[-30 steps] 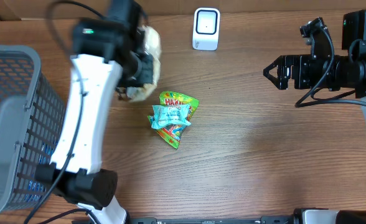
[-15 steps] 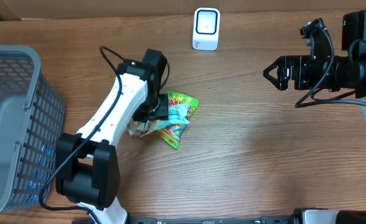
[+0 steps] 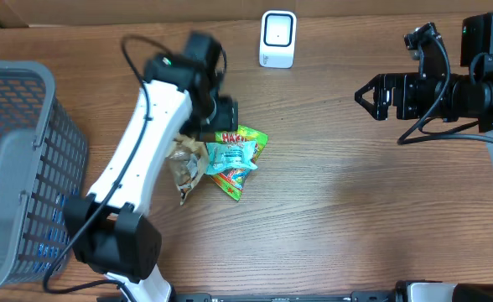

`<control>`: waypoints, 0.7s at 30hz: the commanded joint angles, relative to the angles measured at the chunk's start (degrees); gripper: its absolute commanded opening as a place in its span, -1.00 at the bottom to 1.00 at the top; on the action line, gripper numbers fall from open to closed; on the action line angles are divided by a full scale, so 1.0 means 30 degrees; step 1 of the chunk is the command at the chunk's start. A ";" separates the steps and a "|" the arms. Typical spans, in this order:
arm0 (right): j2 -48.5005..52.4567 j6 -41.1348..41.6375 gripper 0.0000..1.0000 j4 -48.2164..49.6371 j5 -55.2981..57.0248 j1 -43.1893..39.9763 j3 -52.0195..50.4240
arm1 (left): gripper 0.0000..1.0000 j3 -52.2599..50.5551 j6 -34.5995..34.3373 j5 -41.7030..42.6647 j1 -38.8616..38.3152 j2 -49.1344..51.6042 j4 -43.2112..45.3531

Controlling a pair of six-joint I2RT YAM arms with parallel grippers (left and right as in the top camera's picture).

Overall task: Scan the item barcode
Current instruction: 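Place the brown paper bag left of the Haribo bag and release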

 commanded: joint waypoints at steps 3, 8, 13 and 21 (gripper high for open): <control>-0.0153 -0.0160 1.00 0.0160 0.0044 -0.0007 -0.0007 | 0.45 0.5479 0.0546 -0.1683 0.1494 -0.1887 -0.3053; -0.0153 -0.0153 1.00 0.0160 0.0029 -0.0007 -0.0007 | 0.46 0.7657 0.0612 -0.3344 0.4255 -0.4211 -0.5603; -0.0153 -0.0146 1.00 0.0153 0.0022 -0.0007 -0.0007 | 0.50 0.7715 0.1071 -0.3330 0.9952 -0.7257 -0.6652; -0.0153 -0.0153 1.00 0.0248 0.0022 -0.0007 -0.0007 | 0.58 0.6207 0.2667 0.0962 2.1697 -0.9449 -0.5880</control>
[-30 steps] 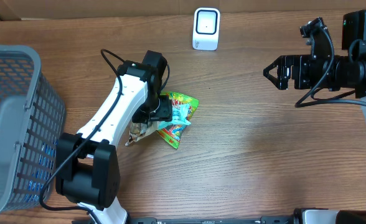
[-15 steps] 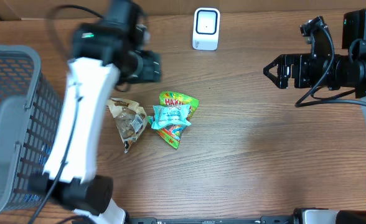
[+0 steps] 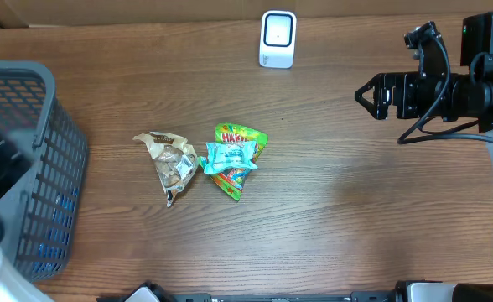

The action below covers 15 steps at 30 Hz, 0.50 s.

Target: Scan the item barcode

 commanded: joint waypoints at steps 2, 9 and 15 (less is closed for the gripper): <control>-0.0153 -0.0160 1.00 0.0131 0.0044 0.0000 -0.0007 | 0.59 -0.1727 0.0568 0.2484 0.3891 0.0350 0.1450; -0.0153 -0.0160 1.00 0.0109 0.0044 0.0000 -0.0007 | 0.59 -0.5166 -0.0022 0.3002 0.5858 0.2863 0.4204; -0.0153 -0.0153 1.00 0.0270 0.0044 0.0000 -0.0007 | 0.50 -0.7635 0.0663 0.3198 0.5982 0.5690 0.4160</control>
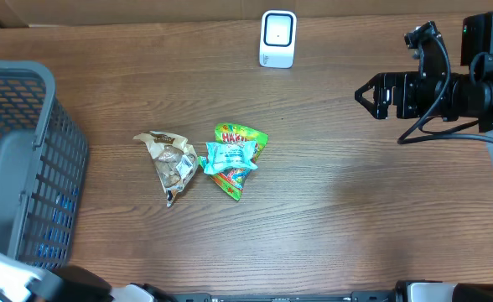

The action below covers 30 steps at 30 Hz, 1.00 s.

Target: Scan the item barcode

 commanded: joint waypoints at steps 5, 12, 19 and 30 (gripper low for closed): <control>-0.0153 -0.0160 1.00 0.0408 0.0036 -0.0007 -0.0007 | 0.54 -0.3708 0.0809 0.0488 0.0073 0.1464 0.1690; -0.0153 -0.0160 1.00 0.0546 0.0036 -0.0007 -0.0007 | 0.58 -0.7963 0.0794 0.0146 0.0066 0.1472 0.4473; -0.0153 -0.0160 1.00 0.0874 0.0036 -0.0007 -0.0007 | 0.79 -1.3107 0.0634 0.0146 0.0066 0.1472 0.9304; -0.0153 -0.0153 1.00 0.0860 0.0036 -0.0007 -0.0007 | 0.68 -1.5919 0.0641 0.0138 0.0073 0.1472 1.3238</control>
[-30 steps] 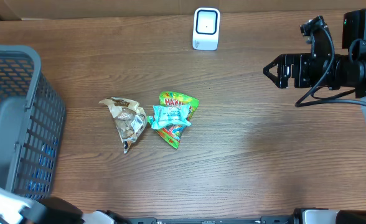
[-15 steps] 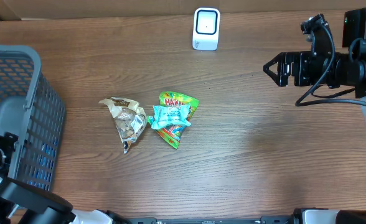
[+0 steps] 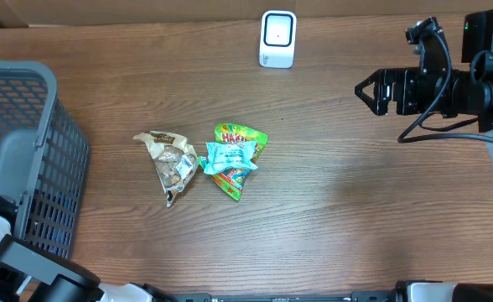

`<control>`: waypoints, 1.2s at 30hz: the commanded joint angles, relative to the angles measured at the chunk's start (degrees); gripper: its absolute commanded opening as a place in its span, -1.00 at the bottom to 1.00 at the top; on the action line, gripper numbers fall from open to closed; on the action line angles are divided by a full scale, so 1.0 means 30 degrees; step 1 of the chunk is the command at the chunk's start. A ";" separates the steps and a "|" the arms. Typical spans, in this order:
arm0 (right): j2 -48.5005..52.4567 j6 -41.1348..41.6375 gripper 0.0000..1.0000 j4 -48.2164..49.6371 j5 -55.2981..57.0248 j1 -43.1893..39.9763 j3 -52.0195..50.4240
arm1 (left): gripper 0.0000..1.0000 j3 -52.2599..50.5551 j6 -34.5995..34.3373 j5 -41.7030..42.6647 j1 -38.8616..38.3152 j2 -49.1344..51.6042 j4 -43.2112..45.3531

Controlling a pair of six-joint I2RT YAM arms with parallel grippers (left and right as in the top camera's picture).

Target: Scan the item barcode

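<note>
A white barcode scanner (image 3: 277, 39) stands at the table's far edge. In the middle lie three snack packets: a tan one (image 3: 172, 163), a teal one (image 3: 229, 154) and a green one (image 3: 243, 137) under the teal. My right gripper (image 3: 360, 92) hovers at the far right, well clear of the packets, with its fingertips together and nothing in them. Of my left arm (image 3: 24, 267) only the lower links show, in the bottom-left corner. Its gripper is out of view.
A tall grey mesh basket (image 3: 28, 159) fills the left edge of the table. The right arm's black body and cables (image 3: 448, 88) take up the upper right. Bare wooden tabletop (image 3: 355, 201) lies between the packets and the right arm.
My right gripper sits slightly higher in the frame than before. More of the left arm's links now shows in the bottom-left corner. The packets and the scanner have not moved.
At first my left arm stretched over the table with its gripper at the pile of packets. A moment later it was back at the left edge by the basket, with all three packets lying uncovered. It has stayed low at the bottom left since.
</note>
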 commanded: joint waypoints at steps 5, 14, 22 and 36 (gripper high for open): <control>-0.0153 -0.0138 1.00 0.0087 0.0029 0.0000 -0.0007 | 0.37 -0.0896 0.0066 -0.0780 -0.0036 0.0117 0.0838; -0.0153 -0.0124 1.00 0.0087 0.0029 0.0000 -0.0007 | 0.47 -0.0889 -0.2244 -0.3898 -0.0029 0.0117 0.2149; -0.0153 -0.0066 1.00 0.0073 0.0029 0.0000 -0.0007 | -0.80 -0.0882 -0.2739 -0.3891 -0.0036 0.0117 0.2849; -0.0153 0.0080 1.00 -0.0022 -0.0117 0.0000 -0.0007 | -0.85 0.2863 -0.1632 0.2259 -0.0044 0.0051 0.1151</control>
